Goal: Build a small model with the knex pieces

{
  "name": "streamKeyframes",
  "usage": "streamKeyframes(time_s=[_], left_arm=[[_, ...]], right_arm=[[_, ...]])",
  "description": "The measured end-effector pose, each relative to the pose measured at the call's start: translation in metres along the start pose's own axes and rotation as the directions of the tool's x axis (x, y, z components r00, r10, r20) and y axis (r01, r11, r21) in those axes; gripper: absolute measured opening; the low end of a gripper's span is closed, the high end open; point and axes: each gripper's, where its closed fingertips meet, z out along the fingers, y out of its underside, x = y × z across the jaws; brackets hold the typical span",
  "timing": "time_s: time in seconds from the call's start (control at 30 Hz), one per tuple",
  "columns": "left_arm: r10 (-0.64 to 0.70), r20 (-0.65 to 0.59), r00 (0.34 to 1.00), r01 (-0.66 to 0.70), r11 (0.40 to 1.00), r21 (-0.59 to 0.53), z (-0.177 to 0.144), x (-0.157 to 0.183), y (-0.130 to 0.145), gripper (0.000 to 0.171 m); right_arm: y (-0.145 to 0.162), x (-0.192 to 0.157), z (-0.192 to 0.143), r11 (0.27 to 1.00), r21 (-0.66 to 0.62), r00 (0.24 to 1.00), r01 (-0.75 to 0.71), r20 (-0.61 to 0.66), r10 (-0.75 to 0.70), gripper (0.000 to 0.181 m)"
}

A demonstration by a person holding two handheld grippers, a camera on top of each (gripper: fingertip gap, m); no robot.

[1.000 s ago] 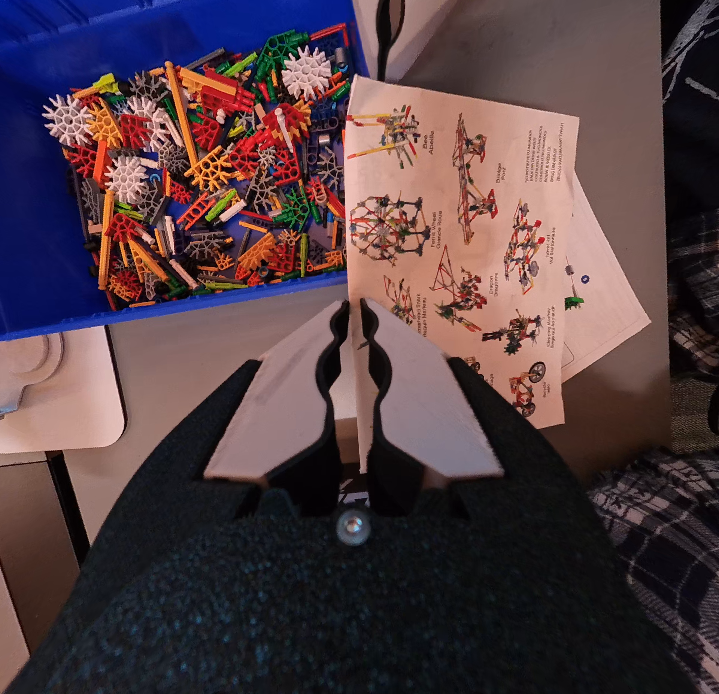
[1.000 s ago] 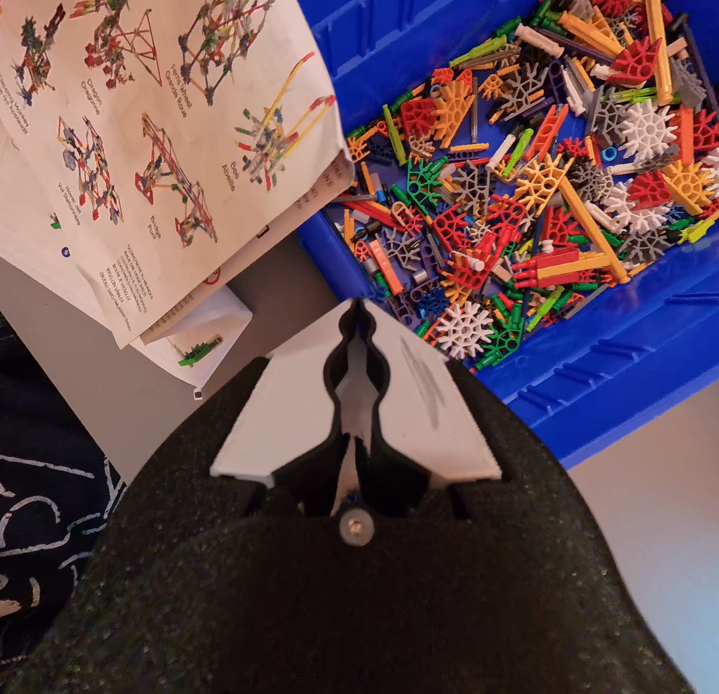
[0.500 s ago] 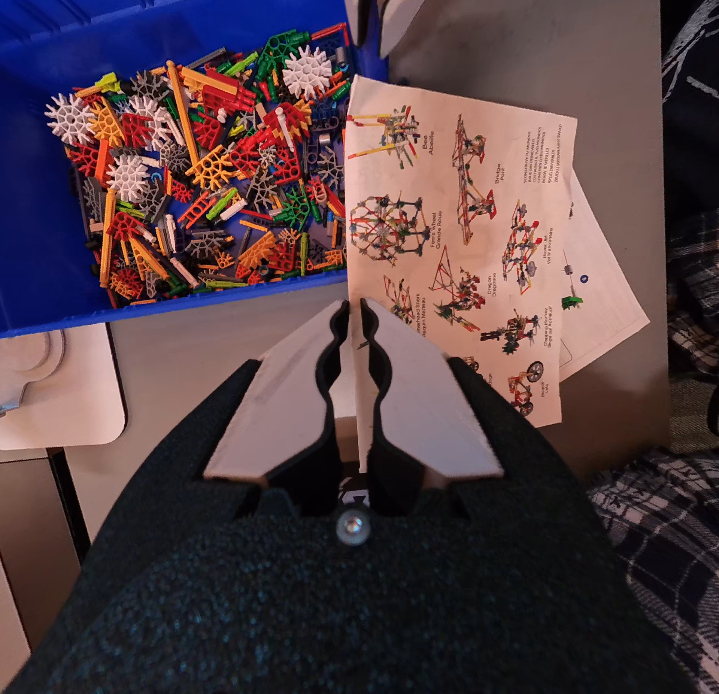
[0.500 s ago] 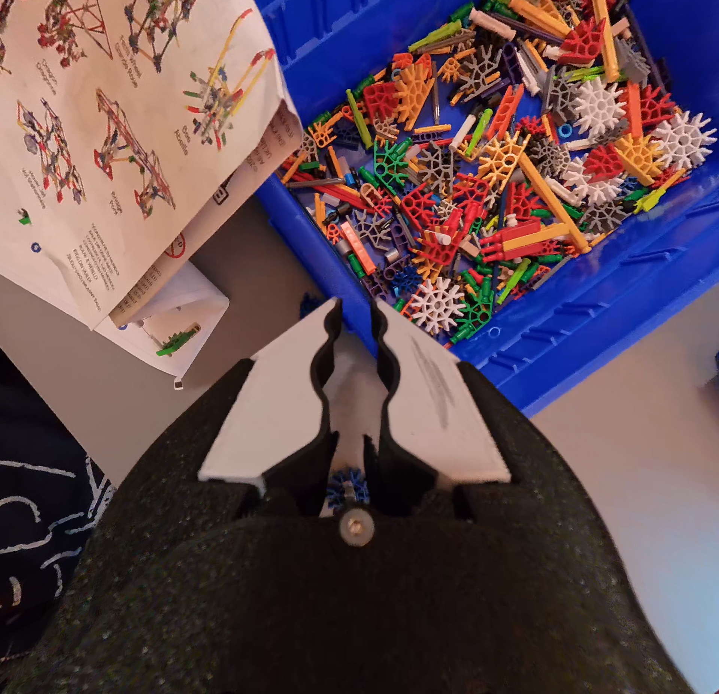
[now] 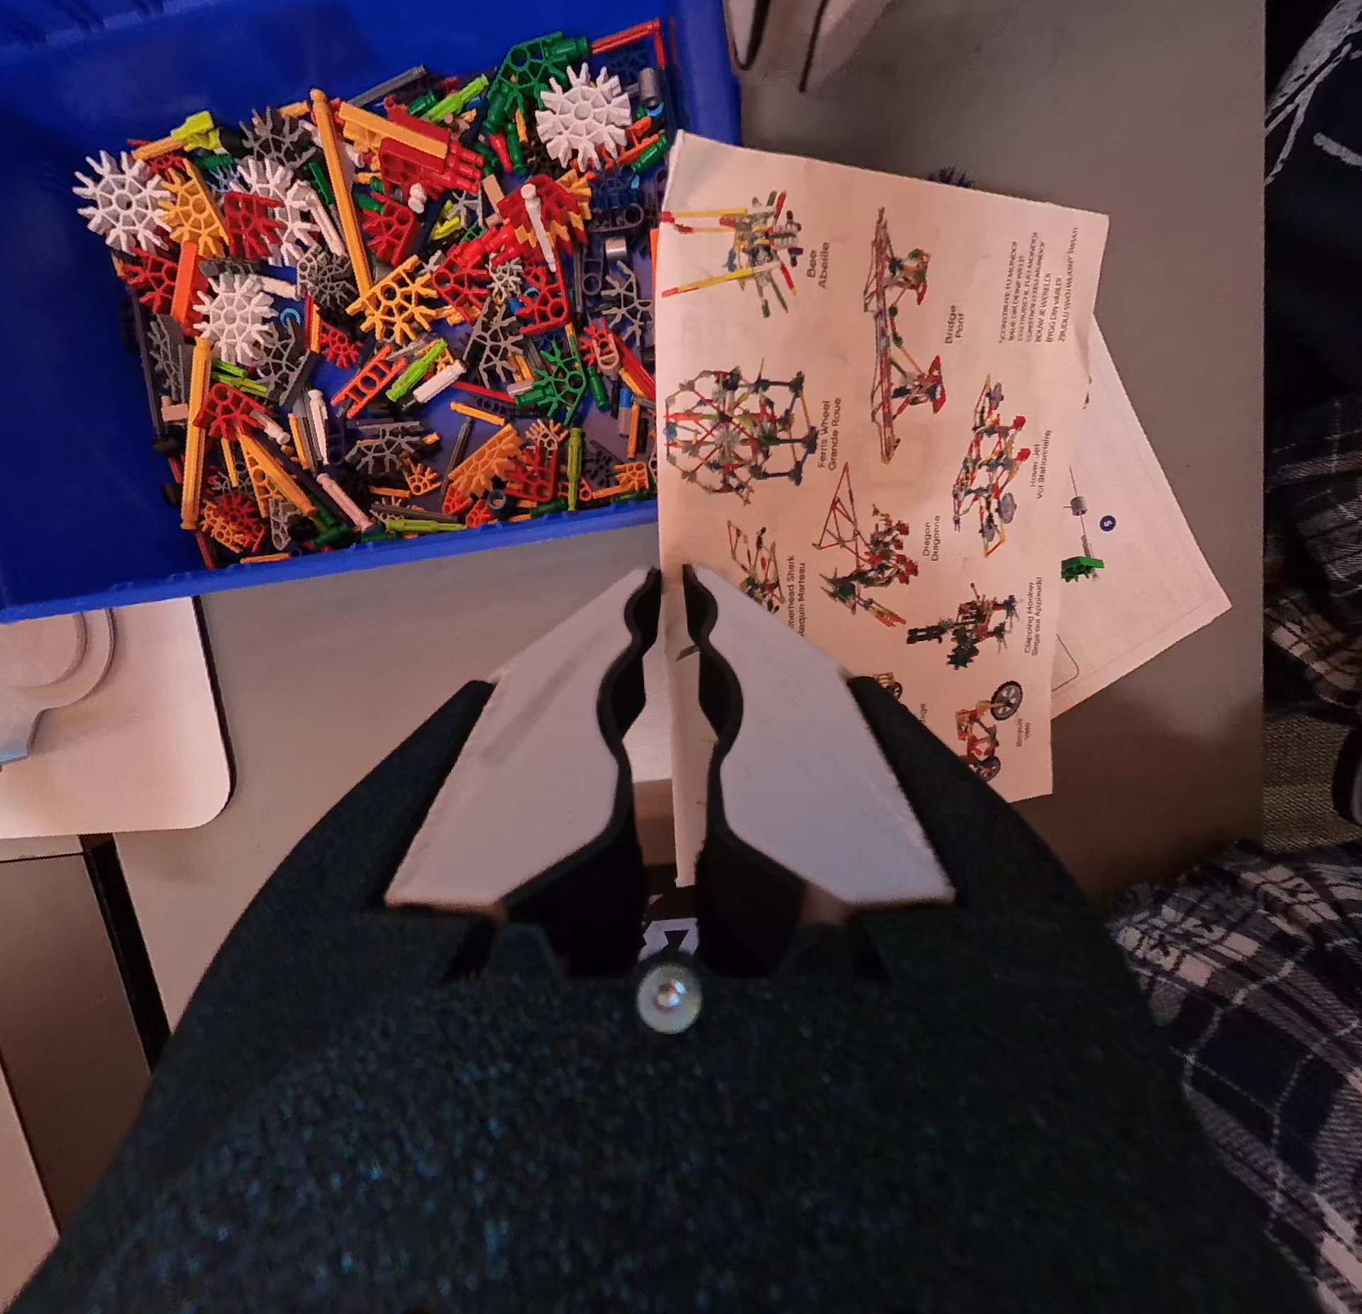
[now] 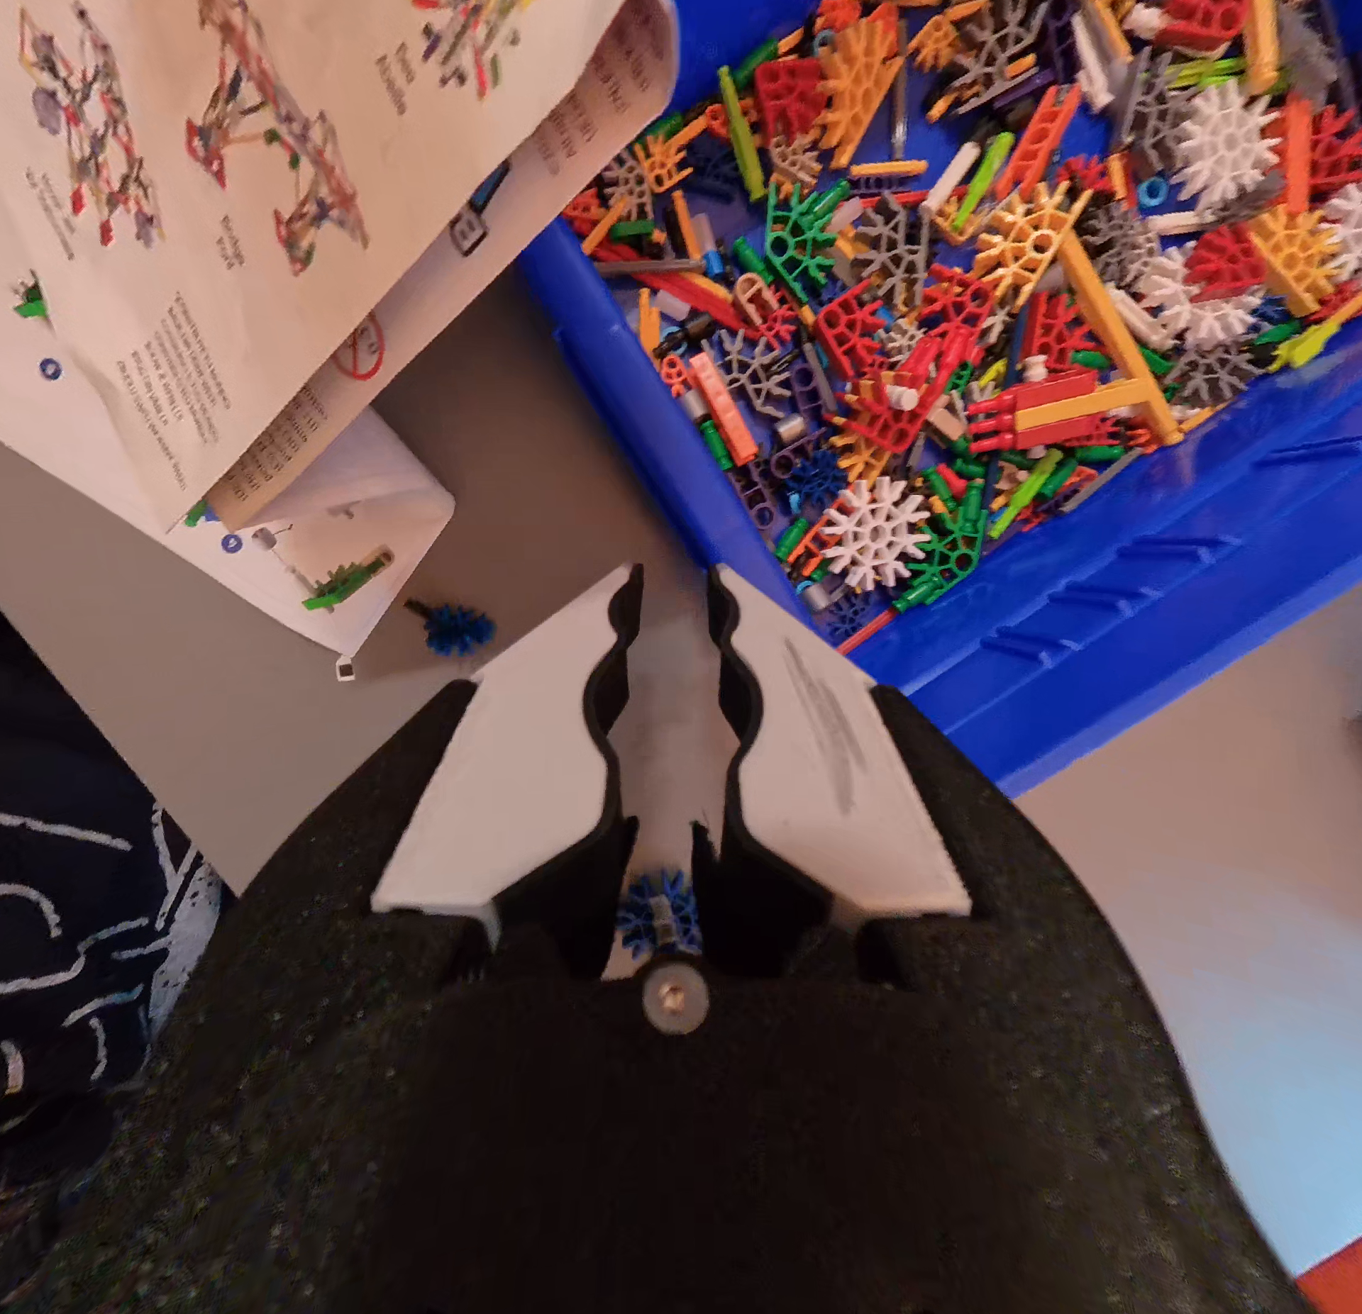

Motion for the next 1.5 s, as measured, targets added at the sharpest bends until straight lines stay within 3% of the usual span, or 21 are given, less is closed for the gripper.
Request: streamKeyframes(time_s=[0.2,0.43,0.7,1.03,1.27,1.5], left_arm=[[0.0,-0.001,1.0,0.0,1.0,0.0,-0.001,0.002,0.0,0.005],[-0.004,0.006,1.0,0.004,1.0,-0.002,-0.003,0.001,0.003,0.005],[-0.01,-0.01,1.0,0.01,1.0,-0.006,-0.003,0.002,0.006,0.005],[0.035,-0.068,0.997,-0.033,0.999,0.032,-0.007,0.02,-0.002,0.003],[0.038,-0.103,0.994,-0.037,0.999,0.005,0.003,0.024,-0.002,0.004],[0.032,-0.107,0.994,-0.035,0.999,-0.027,0.009,0.026,-0.003,0.004]], right_arm=[[-0.018,0.023,0.002,1.0,-0.009,0.999,-0.015,-0.037,0.015,0.017],[-0.007,0.05,0.033,0.98,-0.2,0.997,-0.015,-0.072,0.001,0.017],[-0.03,0.054,0.022,0.988,-0.152,0.993,-0.004,-0.117,-0.014,0.017],[-0.024,0.067,-0.003,0.993,-0.117,0.988,-0.015,-0.155,-0.003,0.017],[-0.026,0.036,-0.013,1.0,-0.017,0.998,0.001,-0.063,-0.002,0.017],[-0.053,0.028,0.001,0.999,0.03,0.999,0.019,-0.052,-0.018,0.019]])
